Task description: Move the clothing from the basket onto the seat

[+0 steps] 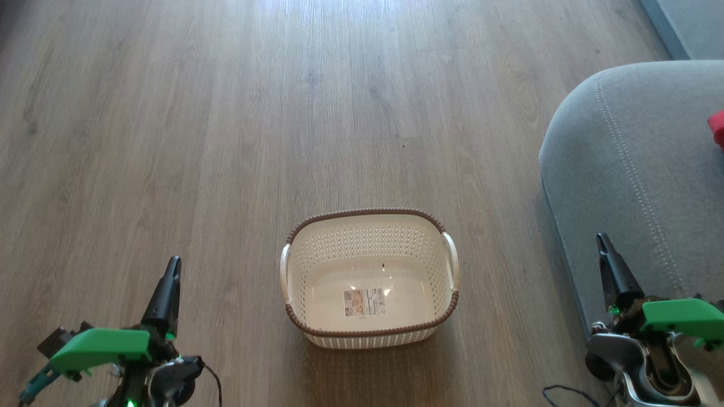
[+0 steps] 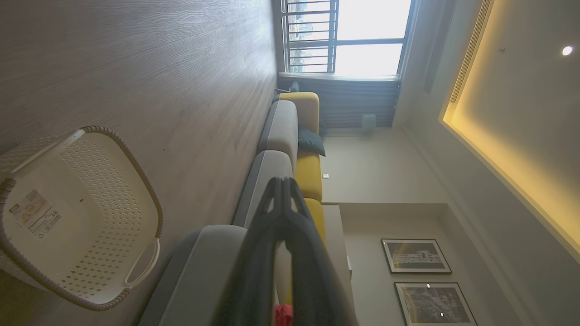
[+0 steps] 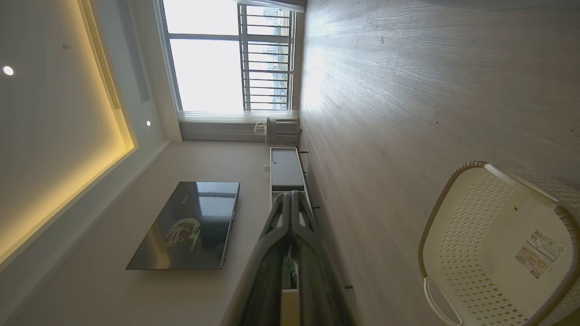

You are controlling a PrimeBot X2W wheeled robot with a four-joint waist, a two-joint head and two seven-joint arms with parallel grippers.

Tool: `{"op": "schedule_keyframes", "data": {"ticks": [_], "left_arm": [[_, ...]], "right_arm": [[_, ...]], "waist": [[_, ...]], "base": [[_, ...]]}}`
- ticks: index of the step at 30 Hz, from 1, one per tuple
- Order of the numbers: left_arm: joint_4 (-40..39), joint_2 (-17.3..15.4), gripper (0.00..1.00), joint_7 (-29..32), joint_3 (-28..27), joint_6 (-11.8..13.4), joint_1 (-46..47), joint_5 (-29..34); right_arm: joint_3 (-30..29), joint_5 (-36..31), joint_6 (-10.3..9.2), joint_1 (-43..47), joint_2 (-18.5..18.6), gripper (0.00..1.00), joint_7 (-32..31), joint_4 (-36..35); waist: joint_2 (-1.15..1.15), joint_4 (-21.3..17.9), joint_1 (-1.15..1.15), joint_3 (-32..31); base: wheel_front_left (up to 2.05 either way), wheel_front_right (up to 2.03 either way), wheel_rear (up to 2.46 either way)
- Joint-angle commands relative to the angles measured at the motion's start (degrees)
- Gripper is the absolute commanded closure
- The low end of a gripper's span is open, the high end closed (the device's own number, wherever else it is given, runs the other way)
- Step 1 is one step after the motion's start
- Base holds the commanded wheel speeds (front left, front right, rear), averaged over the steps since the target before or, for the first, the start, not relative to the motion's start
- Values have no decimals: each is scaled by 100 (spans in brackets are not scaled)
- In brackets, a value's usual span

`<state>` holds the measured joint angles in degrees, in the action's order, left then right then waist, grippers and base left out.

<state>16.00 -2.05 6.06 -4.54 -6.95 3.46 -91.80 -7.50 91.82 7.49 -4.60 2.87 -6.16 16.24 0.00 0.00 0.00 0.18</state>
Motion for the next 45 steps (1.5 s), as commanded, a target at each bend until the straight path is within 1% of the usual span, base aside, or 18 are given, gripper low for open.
{"op": "schedule_keyframes", "data": {"ticks": [1, 45], "left_arm": [[-194, -83, 100, 43, -198, -54, 274, -37], [-195, -83, 100, 43, -197, -54, 273, -37]], "right_arm": [[96, 33, 0, -159, 0, 100, -34, -222], [97, 34, 0, -159, 0, 100, -33, -222]], "waist": [[0, 0, 0, 0], [0, 0, 0, 0]], "base": [[0, 0, 0], [0, 0, 0]]}}
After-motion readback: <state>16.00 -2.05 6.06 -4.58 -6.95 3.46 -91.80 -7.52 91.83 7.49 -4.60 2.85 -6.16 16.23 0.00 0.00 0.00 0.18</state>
